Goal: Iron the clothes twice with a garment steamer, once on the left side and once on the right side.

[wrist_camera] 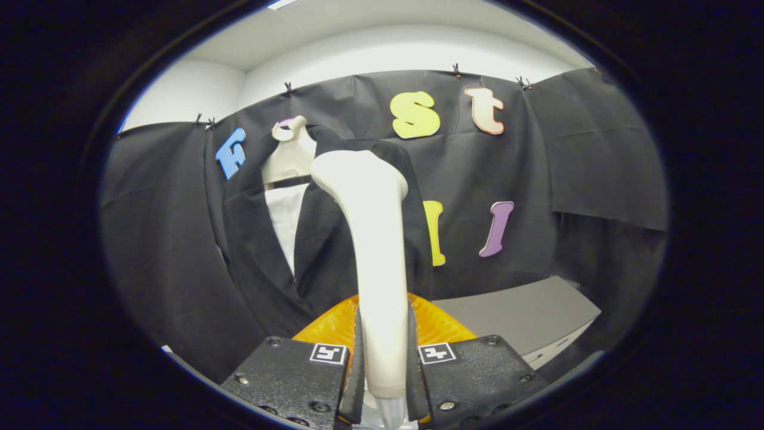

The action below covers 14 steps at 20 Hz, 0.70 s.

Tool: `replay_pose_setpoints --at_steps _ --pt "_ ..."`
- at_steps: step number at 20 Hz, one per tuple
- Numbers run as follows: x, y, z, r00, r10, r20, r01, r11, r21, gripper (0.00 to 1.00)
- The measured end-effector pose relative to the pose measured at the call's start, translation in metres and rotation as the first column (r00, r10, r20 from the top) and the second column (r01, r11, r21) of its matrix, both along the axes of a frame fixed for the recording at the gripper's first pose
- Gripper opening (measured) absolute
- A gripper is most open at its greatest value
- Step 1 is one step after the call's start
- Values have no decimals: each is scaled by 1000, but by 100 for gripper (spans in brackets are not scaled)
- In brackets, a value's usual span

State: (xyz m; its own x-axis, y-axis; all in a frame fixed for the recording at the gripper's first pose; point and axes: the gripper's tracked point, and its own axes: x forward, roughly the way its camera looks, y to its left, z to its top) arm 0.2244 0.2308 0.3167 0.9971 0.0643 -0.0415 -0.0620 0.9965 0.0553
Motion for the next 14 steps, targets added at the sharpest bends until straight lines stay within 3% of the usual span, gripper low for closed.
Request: replay_pose_setpoints --at_steps 10,14 --pt "50 8 -3 996 -65 54 69 995 -69 31" --pt "52 11 -15 996 -69 64 76 991 -113 31"
